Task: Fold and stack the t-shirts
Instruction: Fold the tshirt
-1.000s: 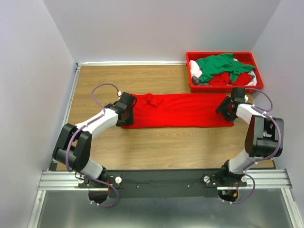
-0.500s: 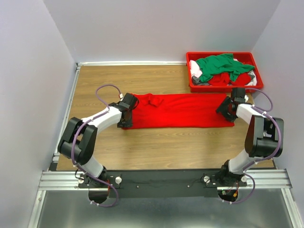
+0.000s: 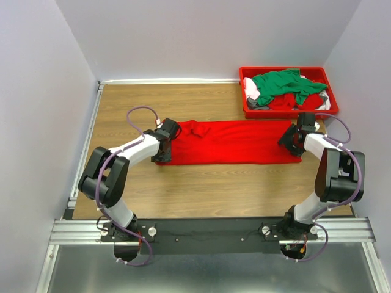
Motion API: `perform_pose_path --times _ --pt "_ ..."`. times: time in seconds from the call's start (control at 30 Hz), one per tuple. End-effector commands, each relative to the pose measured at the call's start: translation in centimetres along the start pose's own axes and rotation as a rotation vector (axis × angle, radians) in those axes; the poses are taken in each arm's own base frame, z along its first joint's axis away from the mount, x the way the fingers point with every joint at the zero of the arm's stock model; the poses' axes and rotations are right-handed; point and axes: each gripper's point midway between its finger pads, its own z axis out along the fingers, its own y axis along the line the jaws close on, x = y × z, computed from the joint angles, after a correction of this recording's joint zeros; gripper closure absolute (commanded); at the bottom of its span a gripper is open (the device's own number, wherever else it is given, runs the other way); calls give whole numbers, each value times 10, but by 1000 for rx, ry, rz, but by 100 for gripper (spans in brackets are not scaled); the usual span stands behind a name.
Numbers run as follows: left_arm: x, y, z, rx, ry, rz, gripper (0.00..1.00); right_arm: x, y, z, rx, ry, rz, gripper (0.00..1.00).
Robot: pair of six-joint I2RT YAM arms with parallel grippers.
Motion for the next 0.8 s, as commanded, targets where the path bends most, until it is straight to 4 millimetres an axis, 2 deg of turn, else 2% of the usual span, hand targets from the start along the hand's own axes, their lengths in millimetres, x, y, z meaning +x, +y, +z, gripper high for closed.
perform_pose_path --times 0.0,0.07,0.2,0.37,0.5,0.57,0.67,0.77 --pt "-7 19 2 -128 -20 26 56 9 -16 -1 54 33 -11 30" --pt "-9 28 3 -179 -26 31 57 9 -16 0 56 34 -11 30" --pt "-12 34 3 -210 -27 25 57 8 -17 0 58 31 -11 30" --pt "-24 56 -4 -273 -46 9 57 7 -20 -1 67 26 -10 30" --pt "-25 68 2 -277 -31 -7 57 8 -20 0 67 28 -9 30" --pt "-27 67 4 -272 -30 -5 57 7 -20 -1 65 26 -12 30" --pt "-37 58 -4 -217 -51 -25 57 3 -13 -7 29 16 -36 30" --pt "-59 44 -24 -119 -121 -58 52 -8 4 -21 -53 -15 -67 27"
